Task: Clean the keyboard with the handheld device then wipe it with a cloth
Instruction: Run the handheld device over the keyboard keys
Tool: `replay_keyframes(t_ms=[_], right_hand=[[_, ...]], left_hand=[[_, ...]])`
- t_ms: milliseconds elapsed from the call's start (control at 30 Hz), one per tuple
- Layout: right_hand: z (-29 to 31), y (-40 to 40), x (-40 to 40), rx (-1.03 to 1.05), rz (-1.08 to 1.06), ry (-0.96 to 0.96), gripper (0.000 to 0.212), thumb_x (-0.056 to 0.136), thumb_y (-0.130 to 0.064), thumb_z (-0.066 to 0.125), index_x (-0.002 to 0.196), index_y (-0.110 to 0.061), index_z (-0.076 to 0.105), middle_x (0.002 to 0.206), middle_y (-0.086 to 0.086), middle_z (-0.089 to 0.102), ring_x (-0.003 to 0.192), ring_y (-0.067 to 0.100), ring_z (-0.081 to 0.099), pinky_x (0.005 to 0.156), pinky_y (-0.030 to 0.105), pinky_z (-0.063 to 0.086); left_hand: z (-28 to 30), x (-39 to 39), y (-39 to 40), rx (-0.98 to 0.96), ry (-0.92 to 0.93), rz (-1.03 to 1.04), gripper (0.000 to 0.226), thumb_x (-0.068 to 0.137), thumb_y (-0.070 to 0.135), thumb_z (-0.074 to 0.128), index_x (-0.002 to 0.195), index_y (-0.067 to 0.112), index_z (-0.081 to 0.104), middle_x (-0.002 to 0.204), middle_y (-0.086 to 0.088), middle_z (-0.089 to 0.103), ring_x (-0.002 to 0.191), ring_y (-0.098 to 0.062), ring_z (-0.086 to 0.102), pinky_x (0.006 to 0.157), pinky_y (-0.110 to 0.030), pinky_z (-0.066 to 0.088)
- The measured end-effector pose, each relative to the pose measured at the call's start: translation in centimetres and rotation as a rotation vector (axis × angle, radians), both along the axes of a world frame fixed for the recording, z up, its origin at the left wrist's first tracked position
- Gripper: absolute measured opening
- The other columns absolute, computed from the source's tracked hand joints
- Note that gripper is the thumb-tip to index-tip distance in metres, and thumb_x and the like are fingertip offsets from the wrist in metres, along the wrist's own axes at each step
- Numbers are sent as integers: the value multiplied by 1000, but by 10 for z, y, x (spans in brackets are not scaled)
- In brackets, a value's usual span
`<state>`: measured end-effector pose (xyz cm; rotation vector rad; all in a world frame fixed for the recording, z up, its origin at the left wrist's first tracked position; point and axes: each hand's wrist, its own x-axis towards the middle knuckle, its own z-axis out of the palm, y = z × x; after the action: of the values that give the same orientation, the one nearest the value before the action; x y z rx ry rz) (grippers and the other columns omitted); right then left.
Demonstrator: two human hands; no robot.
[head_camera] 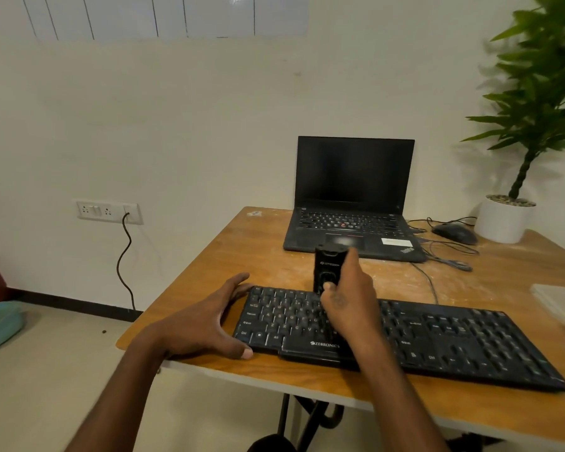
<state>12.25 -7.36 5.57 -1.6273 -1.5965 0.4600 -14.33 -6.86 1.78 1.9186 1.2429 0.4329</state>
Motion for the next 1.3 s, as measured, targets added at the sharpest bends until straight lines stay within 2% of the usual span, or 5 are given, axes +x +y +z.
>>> replay_keyframes(t_ms=[200, 467, 967, 1167, 1300], right_hand=[[-5, 14, -16, -4, 141, -25, 50, 92, -3, 65, 129, -17, 35, 112, 7, 64, 93, 19, 63, 60, 19, 45], [-3, -25, 33, 6, -24, 81, 48, 92, -1, 64, 130, -17, 39, 90, -8, 58, 78, 3, 58, 54, 16, 41], [2, -92, 5, -120, 291, 122, 55, 92, 4, 59, 112, -42, 37, 103, -19, 56, 95, -4, 56, 65, 11, 48], [-3, -102, 31, -112, 109, 119, 71, 95, 3, 58, 152, -25, 26, 122, -5, 55, 74, -6, 42, 78, 22, 49], [-13, -95, 2, -71, 130, 119, 68, 92, 4, 61, 146, -26, 33, 112, -4, 61, 90, -2, 56, 58, 13, 45]], left_hand=[[1, 7, -1, 25, -20, -3, 132, 66, 49, 94, 150, 65, -6, 156, 31, 21, 141, 1, 35, 107, -17, 40], [-1, 6, -1, 24, -12, 27, 130, 66, 48, 94, 151, 64, -3, 152, 23, 30, 132, -2, 44, 103, -21, 45], [-2, 6, 0, 34, -6, 10, 128, 67, 48, 94, 153, 60, 0, 159, 18, 27, 137, -7, 43, 109, -27, 45], [0, 9, 0, 47, 16, 22, 123, 73, 41, 91, 155, 56, 1, 157, 16, 29, 131, -2, 45, 94, -13, 45], [-1, 9, -1, 46, -11, 31, 122, 72, 37, 93, 154, 57, 6, 155, 17, 31, 129, -2, 47, 92, -11, 48]])
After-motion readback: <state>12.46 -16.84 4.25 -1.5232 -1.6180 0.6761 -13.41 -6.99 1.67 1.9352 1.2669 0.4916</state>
